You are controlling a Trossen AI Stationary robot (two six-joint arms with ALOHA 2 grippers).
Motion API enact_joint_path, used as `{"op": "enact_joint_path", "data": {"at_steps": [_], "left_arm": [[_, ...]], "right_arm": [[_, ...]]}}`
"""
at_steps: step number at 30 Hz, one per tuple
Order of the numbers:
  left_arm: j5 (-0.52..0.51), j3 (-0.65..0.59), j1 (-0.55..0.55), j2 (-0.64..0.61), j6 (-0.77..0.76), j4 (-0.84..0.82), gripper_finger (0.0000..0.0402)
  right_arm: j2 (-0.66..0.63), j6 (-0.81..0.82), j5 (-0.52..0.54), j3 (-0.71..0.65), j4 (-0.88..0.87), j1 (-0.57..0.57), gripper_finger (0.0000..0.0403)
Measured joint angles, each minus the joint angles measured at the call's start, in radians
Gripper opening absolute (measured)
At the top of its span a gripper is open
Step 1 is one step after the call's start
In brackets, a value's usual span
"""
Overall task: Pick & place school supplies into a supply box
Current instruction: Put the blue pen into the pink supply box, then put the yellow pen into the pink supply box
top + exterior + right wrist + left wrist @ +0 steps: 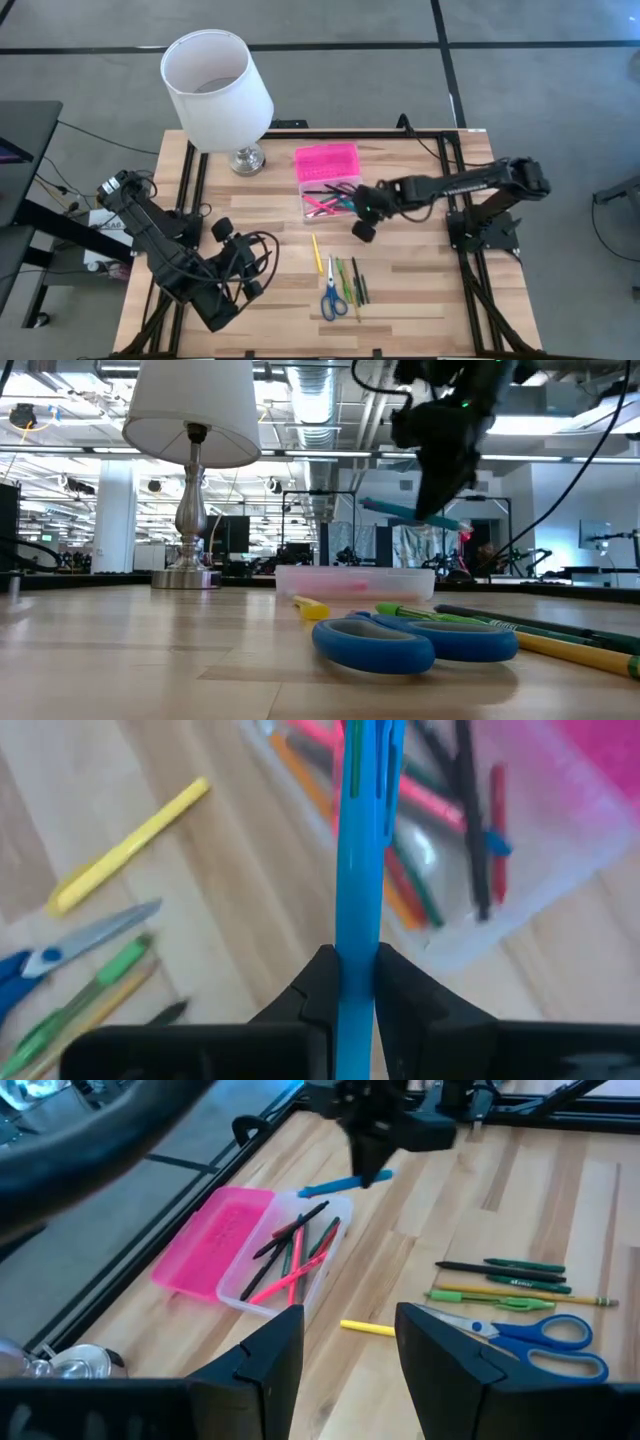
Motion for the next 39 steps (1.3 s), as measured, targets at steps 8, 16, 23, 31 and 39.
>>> {"op": "enact_joint_path", "data": {"at_steps": [8,16,23,31,39], "left_arm": [[0.019,0.0,0.001,0.0,-0.004,0.0,0.0155],[0.021,0.0,0.018,0.0,-0.029,0.0,0.0155],[0.022,0.0,0.018,0.001,-0.059,-0.002,0.0155],[0.021,0.0,0.021,0.001,-0.052,-0.001,0.0155],[0.022,0.0,0.054,0.001,-0.05,0.0,0.0155]], "right_arm": [[0.127,-0.229,-0.081,0.137,0.072,-0.13,0.0034],[0.282,-0.313,-0.102,0.251,0.02,-0.163,0.0036],[0.341,-0.257,-0.103,0.275,-0.094,-0.208,0.0068],[0.315,-0.241,-0.101,0.276,-0.079,-0.228,0.0098],[0.243,-0.216,-0.093,0.276,-0.027,-0.192,0.012]]}}
